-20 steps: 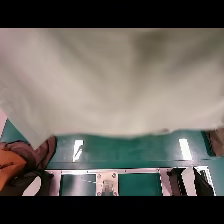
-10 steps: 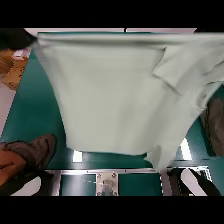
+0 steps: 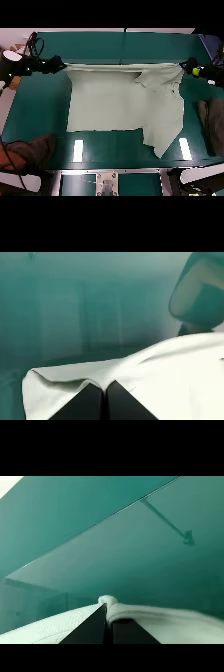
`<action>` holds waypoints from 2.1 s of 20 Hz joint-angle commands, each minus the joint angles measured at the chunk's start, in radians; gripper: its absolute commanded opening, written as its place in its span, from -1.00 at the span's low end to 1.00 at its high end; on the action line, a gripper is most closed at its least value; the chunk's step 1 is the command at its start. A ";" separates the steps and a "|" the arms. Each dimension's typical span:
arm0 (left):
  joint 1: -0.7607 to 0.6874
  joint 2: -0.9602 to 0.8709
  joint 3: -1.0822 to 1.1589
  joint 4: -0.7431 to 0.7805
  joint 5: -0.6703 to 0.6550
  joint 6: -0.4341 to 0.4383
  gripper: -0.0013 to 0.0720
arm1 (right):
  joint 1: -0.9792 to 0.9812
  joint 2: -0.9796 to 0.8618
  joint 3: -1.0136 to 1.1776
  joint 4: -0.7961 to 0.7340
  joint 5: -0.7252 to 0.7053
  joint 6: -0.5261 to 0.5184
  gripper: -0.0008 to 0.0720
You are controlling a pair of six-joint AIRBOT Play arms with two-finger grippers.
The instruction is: Fold the shirts.
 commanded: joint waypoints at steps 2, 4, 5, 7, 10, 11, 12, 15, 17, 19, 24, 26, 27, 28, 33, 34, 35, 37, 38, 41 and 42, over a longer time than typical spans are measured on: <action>0.000 -0.058 -0.002 -0.113 0.141 0.072 -0.90 | 0.027 -0.210 0.262 0.002 0.024 0.053 -0.91; 0.000 -0.058 -0.002 -0.133 0.164 0.090 -0.90 | 0.034 -0.216 0.287 0.002 -0.003 0.053 -0.91; 0.000 -0.058 -0.002 -0.159 0.169 0.112 -0.91 | 0.034 -0.216 0.296 0.002 -0.014 0.052 -0.91; 0.000 -0.058 -0.001 -0.235 0.177 0.168 -0.91 | 0.033 -0.216 0.312 0.002 -0.014 0.052 -0.91; 0.000 -0.058 -0.001 -0.280 0.165 0.206 -0.91 | 0.033 -0.216 0.317 -0.005 0.023 0.053 -0.91; 0.000 -0.058 -0.002 -0.267 0.146 0.205 -0.91 | 0.032 -0.216 0.317 -0.026 0.040 0.053 -0.91; 0.000 -0.058 -0.002 -0.235 0.119 0.203 -0.90 | 0.025 -0.216 0.317 -0.056 0.068 0.066 -0.91; 0.000 -0.060 -0.005 -0.065 0.011 0.101 -0.90 | -0.014 -0.216 0.317 -0.224 0.191 0.159 -0.91; 0.000 -0.060 -0.005 0.042 -0.072 0.042 -0.90 | -0.049 -0.216 0.317 -0.322 0.288 0.192 -0.91; 0.000 -0.060 -0.006 0.113 -0.152 0.005 -0.90 | -0.078 -0.216 0.315 -0.384 0.384 0.192 -0.91; 0.000 -0.060 -0.111 0.145 -0.199 -0.031 -0.90 | -0.084 -0.216 0.255 -0.505 0.484 0.192 -0.91; 0.000 -0.060 -0.161 0.144 -0.164 -0.031 -0.90 | -0.084 -0.216 0.220 -0.507 0.482 0.191 -0.91; 0.000 -0.060 -0.184 0.143 -0.148 -0.031 -0.90 | -0.084 -0.216 0.203 -0.508 0.482 0.191 -0.91; 0.000 -0.060 -0.202 0.140 -0.143 -0.031 -0.91 | -0.084 -0.216 0.190 -0.508 0.479 0.191 -0.91; -0.044 -0.061 -0.256 0.137 -0.082 -0.030 -0.90 | -0.082 -0.216 0.161 -0.512 0.466 0.192 -0.91; -0.055 -0.063 -0.256 0.138 -0.076 -0.030 -0.90 | -0.082 -0.216 0.161 -0.518 0.467 0.192 -0.91; -0.064 -0.064 -0.256 0.138 -0.077 -0.030 -0.90 | -0.082 -0.216 0.161 -0.525 0.472 0.193 -0.91; -0.063 -0.064 -0.253 0.137 -0.100 -0.032 -0.90 | -0.084 -0.216 0.164 -0.535 0.486 0.204 -0.68; -0.054 -0.063 -0.242 0.142 -0.137 -0.031 -0.77 | -0.087 -0.216 0.180 -0.552 0.507 0.215 -0.25; 0.003 -0.063 -0.153 0.146 -0.329 -0.070 0.28 | -0.116 -0.206 0.282 -0.697 0.620 0.311 0.01; 0.030 -0.063 -0.121 0.151 -0.407 -0.093 0.28 | -0.129 -0.190 0.301 -0.738 0.655 0.343 0.04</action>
